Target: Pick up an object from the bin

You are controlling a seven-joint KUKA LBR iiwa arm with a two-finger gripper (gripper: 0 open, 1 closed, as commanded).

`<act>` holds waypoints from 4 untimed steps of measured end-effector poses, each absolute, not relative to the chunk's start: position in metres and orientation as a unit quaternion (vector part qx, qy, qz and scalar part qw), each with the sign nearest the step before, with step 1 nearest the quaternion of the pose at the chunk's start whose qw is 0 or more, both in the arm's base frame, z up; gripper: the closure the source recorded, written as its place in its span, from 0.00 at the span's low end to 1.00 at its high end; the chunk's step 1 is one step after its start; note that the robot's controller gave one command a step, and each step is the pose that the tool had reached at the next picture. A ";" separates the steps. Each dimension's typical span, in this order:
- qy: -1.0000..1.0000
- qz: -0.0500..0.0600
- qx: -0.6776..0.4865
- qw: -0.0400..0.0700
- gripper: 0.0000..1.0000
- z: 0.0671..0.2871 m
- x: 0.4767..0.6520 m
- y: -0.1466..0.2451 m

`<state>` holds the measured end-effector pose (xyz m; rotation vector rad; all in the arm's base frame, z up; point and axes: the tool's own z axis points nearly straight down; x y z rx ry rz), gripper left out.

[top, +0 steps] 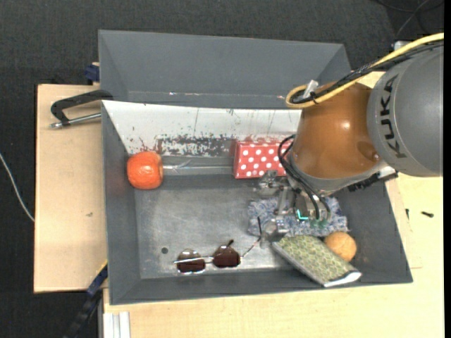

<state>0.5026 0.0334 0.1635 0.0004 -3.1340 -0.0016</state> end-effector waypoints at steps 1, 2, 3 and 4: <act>-1.000 -0.001 0.000 -0.001 0.00 0.168 0.505 0.033; -1.000 -0.001 0.003 -0.004 0.00 0.109 0.532 0.002; -1.000 -0.002 0.019 -0.002 0.00 0.070 0.562 -0.030; -1.000 -0.002 0.013 -0.006 0.00 0.073 0.554 -0.029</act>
Offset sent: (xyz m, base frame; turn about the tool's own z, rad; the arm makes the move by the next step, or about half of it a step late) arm 0.0412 -0.0505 -0.0935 -0.0074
